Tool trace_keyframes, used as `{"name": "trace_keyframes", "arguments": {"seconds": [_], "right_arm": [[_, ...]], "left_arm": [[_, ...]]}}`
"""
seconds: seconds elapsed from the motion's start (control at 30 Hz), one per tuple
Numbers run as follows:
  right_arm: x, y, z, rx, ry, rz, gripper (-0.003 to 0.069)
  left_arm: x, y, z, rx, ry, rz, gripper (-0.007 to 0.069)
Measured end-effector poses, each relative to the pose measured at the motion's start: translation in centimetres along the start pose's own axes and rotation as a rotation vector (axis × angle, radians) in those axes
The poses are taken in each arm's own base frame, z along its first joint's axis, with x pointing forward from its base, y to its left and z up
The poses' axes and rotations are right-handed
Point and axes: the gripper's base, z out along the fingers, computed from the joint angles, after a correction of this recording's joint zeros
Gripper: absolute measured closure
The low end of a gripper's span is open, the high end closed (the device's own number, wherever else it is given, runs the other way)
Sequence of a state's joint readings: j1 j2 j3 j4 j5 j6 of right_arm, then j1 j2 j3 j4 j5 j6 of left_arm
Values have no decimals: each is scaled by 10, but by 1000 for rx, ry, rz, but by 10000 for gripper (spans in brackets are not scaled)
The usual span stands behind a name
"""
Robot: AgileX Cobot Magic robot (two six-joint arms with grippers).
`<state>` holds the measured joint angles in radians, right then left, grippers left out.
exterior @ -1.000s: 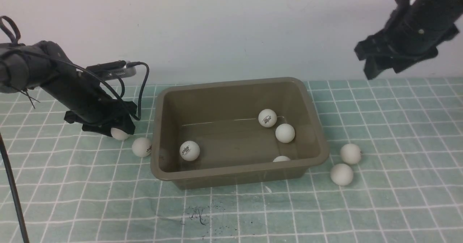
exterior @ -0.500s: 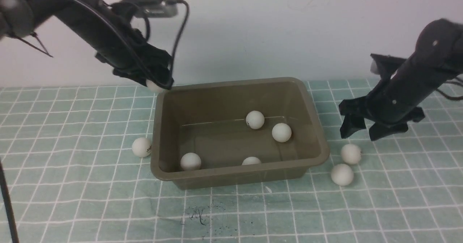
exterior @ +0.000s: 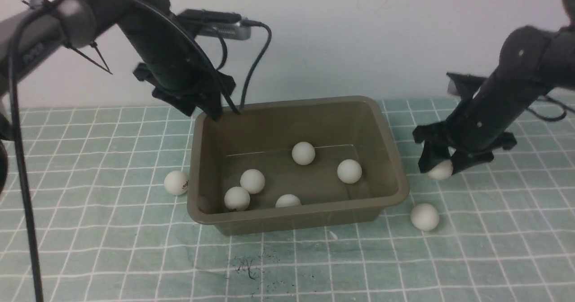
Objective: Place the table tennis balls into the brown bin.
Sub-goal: 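Reach for and grasp a ping pong ball on the table, then release the ping pong ball into the bin and lift the gripper away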
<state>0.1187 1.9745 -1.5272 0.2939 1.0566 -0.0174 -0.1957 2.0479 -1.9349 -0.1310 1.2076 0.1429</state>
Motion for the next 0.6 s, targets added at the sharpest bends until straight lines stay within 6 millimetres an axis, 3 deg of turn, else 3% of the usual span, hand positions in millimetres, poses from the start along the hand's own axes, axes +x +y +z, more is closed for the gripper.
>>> {"name": "trace_keyframes", "arguments": {"seconds": [0.07,0.1,0.13,0.17,0.27,0.37,0.43,0.5,0.53,0.57,0.6], "right_arm": [[-4,19,-33,-45,-77,-24,295],[-3,36,-50,-75,-118,-60,295],[-3,36,-51,-78,-120,-62,295],[0,58,-63,-109,-150,-131,295],[7,93,-63,-143,-170,-256,295],[9,111,-50,-143,-184,-319,274],[10,117,-43,-144,-186,-334,201],[11,119,-40,-143,-180,-338,89],[11,119,-40,-142,-178,-340,89],[12,117,-40,-124,-164,-359,12],[12,115,-42,-113,-156,-368,-4]], "left_arm": [[4,22,-25,-60,-30,-42,552],[7,37,-35,-81,-44,-81,590],[7,40,-36,-85,-45,-87,590],[11,58,-44,-106,-59,-147,615],[24,93,-44,-114,-43,-260,629],[43,105,-20,-46,41,-319,617],[52,103,-4,0,92,-320,588],[60,98,17,51,154,-310,523],[61,96,19,55,159,-306,508],[64,91,33,80,191,-303,438],[64,89,39,88,197,-301,398]]}}
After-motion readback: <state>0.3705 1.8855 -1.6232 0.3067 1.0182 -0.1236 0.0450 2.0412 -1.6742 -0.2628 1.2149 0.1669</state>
